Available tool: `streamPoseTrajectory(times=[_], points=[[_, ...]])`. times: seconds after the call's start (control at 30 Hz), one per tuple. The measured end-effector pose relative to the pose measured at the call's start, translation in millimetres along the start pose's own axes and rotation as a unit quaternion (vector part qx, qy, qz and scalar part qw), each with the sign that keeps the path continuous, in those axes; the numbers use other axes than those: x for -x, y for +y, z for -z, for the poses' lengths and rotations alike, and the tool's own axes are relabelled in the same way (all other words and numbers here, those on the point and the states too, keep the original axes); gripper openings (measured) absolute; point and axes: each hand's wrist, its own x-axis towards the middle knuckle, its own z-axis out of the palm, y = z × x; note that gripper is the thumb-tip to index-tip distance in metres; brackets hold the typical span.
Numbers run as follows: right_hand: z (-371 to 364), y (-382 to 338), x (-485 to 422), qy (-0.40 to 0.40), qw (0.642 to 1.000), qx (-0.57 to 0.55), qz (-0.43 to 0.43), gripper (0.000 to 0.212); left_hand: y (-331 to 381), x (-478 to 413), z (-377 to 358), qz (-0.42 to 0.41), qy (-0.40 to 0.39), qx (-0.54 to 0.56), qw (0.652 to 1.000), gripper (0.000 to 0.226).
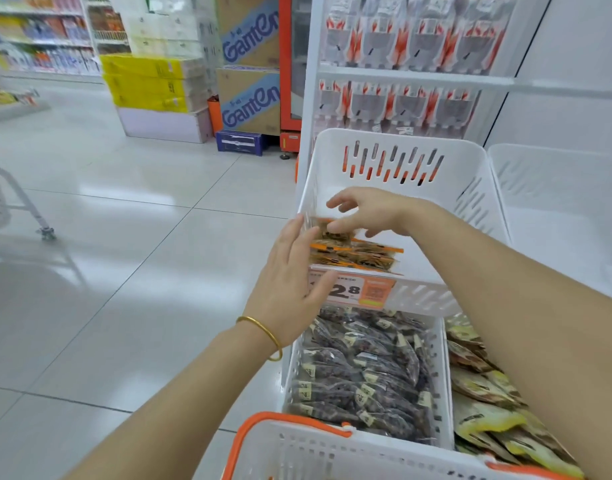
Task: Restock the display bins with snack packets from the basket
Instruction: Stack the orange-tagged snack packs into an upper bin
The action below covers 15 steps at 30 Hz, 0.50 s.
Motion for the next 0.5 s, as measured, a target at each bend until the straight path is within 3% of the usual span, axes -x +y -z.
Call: streamPoseTrajectory(times=[0.2,0.3,0.4,0.5], points=[[-14.0,0.1,-4.1,-0.002,0.997,0.076,0.033,0.053,-2.3,0.0,-2.3,0.003,0.004,0.001,1.000,0.061],[-13.4,-1.9,2.8,-0.012,0.997,0.077,0.024,0.064,-2.2,0.1,-1.9,0.002,-0.003,-0.004,1.000,0.061],[-8.0,-4.8,27.6,0.064,0.996,0.043,0.038,0.063,1.2,1.0,3.4,0.005,-0.014,-0.001,1.000,0.061],[-6.4,-6.4,79.9,0.175,0.981,-0.023,0.085,0.048,9.7,12.4,13.6,-0.009,0.005,-0.026,1.000,0.062]])
